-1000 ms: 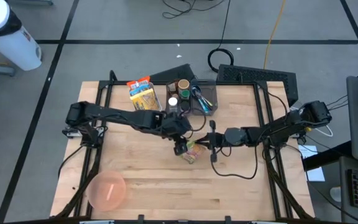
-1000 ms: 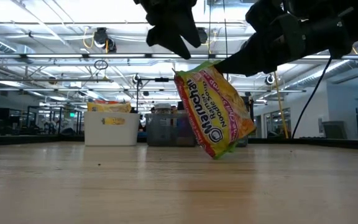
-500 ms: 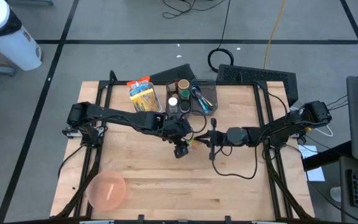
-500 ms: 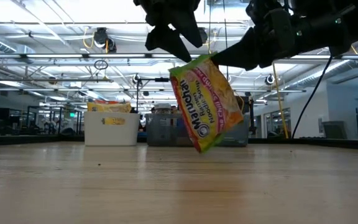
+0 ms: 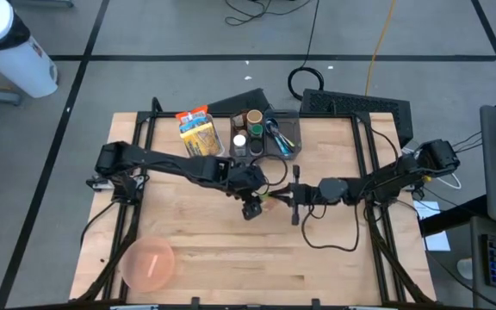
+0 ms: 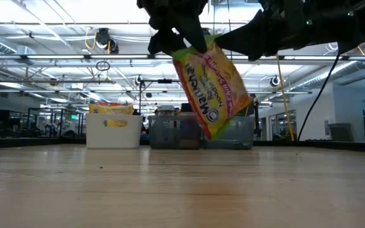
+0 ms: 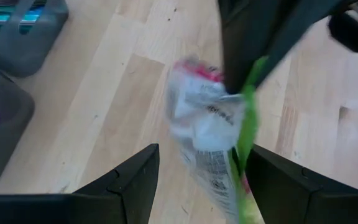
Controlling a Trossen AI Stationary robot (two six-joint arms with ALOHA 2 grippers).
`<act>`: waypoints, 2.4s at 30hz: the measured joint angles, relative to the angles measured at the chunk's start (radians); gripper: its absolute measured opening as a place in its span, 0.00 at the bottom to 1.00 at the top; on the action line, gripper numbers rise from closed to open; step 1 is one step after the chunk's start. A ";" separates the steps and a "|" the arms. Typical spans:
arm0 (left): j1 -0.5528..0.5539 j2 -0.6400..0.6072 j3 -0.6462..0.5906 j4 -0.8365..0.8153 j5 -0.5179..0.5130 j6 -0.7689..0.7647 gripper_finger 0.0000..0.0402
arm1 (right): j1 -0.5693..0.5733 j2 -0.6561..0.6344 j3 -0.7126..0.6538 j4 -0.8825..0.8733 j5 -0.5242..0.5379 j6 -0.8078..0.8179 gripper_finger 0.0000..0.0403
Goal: Pick & Place Food Item
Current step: Put the green noodle pack into the white bin
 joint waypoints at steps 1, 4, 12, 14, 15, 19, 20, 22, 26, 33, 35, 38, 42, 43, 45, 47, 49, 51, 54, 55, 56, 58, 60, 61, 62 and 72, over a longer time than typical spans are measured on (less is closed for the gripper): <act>0.000 0.011 0.000 0.003 0.000 0.000 0.60 | 0.004 0.000 -0.001 0.004 0.000 -0.001 0.00; 0.000 0.028 0.000 0.000 0.001 -0.011 0.59 | 0.004 0.000 -0.001 0.004 0.000 -0.001 0.00; 0.000 0.035 -0.001 0.001 0.003 -0.013 0.59 | 0.006 0.000 -0.001 -0.015 0.027 -0.001 0.00; 0.000 0.035 -0.001 0.002 0.003 -0.013 0.59 | 0.006 0.000 -0.001 -0.019 0.028 -0.001 0.00; 0.000 0.035 -0.001 0.002 0.003 -0.013 0.59 | 0.006 0.000 -0.001 -0.019 0.028 -0.001 0.00; 0.000 0.035 -0.001 0.001 0.002 -0.011 0.57 | 0.006 0.000 -0.001 -0.021 0.027 -0.001 0.00; 0.000 0.035 -0.001 0.001 0.002 -0.012 0.55 | 0.006 0.000 -0.001 -0.024 0.027 -0.001 0.00; 0.000 0.035 -0.001 0.001 0.003 -0.012 0.49 | 0.006 0.000 -0.001 -0.025 0.027 -0.001 0.00; 0.001 0.035 -0.001 0.001 0.002 -0.013 0.35 | 0.006 0.000 -0.001 -0.025 0.027 -0.001 0.00; 0.001 0.035 -0.001 0.002 0.002 -0.005 0.19 | 0.006 0.000 -0.001 -0.033 0.027 -0.001 0.00; 0.001 0.035 -0.001 0.002 0.001 0.002 0.15 | 0.006 0.000 -0.001 -0.034 0.027 -0.001 0.00; 0.002 0.035 -0.001 0.003 0.001 0.005 0.10 | 0.006 0.000 -0.001 -0.034 0.026 0.003 0.00; 0.003 0.034 -0.001 0.004 0.001 0.016 0.02 | 0.006 0.000 -0.001 -0.035 0.026 0.004 0.00; 0.003 0.034 -0.001 0.004 0.001 0.016 0.01 | 0.006 0.000 -0.001 -0.035 0.026 0.004 0.00; 0.003 0.034 -0.001 0.004 0.002 0.016 0.02 | 0.006 0.000 -0.001 -0.035 0.026 0.004 0.00; 0.003 0.034 -0.001 0.004 0.002 0.015 0.02 | 0.006 0.000 -0.001 -0.035 0.023 0.004 0.00; 0.003 0.034 -0.001 0.004 0.002 0.015 0.01 | 0.006 0.000 -0.001 -0.034 0.023 0.004 0.00; 0.003 0.034 -0.001 0.004 0.002 0.015 0.01 | 0.006 0.000 -0.001 -0.034 0.023 0.004 0.00; 0.003 0.034 -0.001 0.003 0.006 0.015 0.01 | 0.006 0.000 -0.001 -0.032 0.023 0.004 0.02; 0.003 0.034 -0.001 0.003 0.007 0.015 0.01 | 0.006 0.000 -0.001 -0.032 0.023 0.004 0.04; 0.003 0.034 -0.001 0.002 0.008 0.016 0.01 | 0.006 0.000 -0.001 -0.032 0.023 0.004 0.06; 0.003 0.034 -0.001 -0.002 0.015 0.021 0.01 | 0.006 0.000 0.000 -0.031 0.022 0.004 0.10; 0.003 0.034 -0.001 -0.011 0.022 0.023 0.01 | 0.006 0.000 0.000 -0.029 0.021 0.012 0.17; 0.004 0.034 -0.001 -0.018 0.025 0.025 0.01 | 0.006 0.000 0.001 -0.027 0.020 0.016 0.20; 0.004 0.034 -0.001 -0.028 0.025 0.030 0.01 | 0.006 0.000 0.001 -0.027 0.019 0.018 0.24; 0.042 0.017 0.115 -0.448 -0.101 0.026 0.00 | 0.006 0.000 0.001 -0.043 0.021 0.028 0.54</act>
